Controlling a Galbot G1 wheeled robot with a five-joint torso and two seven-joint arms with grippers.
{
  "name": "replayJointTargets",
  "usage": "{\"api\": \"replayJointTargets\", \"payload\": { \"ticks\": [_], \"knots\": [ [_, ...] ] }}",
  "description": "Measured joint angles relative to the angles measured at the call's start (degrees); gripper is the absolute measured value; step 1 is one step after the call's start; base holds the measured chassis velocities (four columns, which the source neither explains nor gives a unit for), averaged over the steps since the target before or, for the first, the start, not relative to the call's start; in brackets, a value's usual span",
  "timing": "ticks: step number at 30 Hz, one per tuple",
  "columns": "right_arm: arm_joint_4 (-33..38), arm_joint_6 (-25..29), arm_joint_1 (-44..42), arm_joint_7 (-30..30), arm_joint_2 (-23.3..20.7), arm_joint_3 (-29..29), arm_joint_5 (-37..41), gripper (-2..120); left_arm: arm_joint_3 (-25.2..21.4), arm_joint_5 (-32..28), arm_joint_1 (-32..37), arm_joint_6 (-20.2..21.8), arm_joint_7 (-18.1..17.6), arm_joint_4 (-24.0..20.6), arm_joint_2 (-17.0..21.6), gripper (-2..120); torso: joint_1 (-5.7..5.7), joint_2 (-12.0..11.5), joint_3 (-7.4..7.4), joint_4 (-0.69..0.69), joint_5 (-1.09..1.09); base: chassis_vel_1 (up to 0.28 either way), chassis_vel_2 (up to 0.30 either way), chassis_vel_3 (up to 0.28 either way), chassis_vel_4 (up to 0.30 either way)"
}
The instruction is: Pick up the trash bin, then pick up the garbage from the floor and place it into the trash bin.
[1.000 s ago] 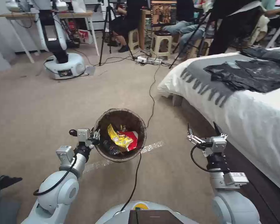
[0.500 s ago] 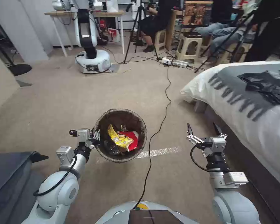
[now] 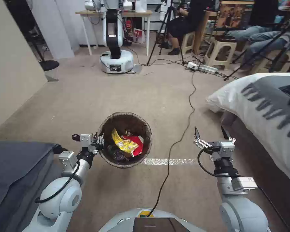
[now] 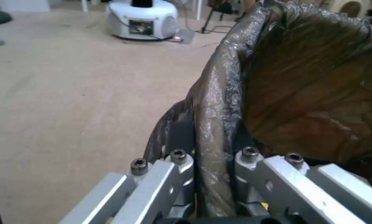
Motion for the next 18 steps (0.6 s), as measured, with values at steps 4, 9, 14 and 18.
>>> {"api": "replayJointTargets", "payload": {
  "ticks": [4,9,14,18],
  "knots": [
    [0.0,-0.3,0.3,0.3,-0.2,0.0,0.2,100,0.0,0.2,-0.1,-0.8,-0.6,0.4,0.0,7,0.00,0.0,0.00,0.01,0.00,0.039,0.034,0.025,0.038],
    [0.1,-0.5,0.3,0.6,-0.2,0.4,0.4,100,0.3,0.2,-0.4,-0.8,-0.8,0.6,0.0,7,0.00,0.0,0.00,-0.03,0.00,0.000,0.000,0.000,0.000],
    [0.2,-0.7,0.3,0.6,-0.1,0.5,0.5,100,0.3,0.1,-0.6,0.3,-1.4,0.5,0.2,7,0.00,0.0,0.00,-0.01,0.00,0.000,0.000,0.000,0.000],
    [0.2,-0.7,0.5,0.6,0.1,0.3,0.5,100,0.1,-0.2,-0.5,1.9,-1.8,-0.2,0.4,7,0.00,0.0,0.00,-0.01,0.00,0.000,0.000,0.000,0.000]
  ]
}}
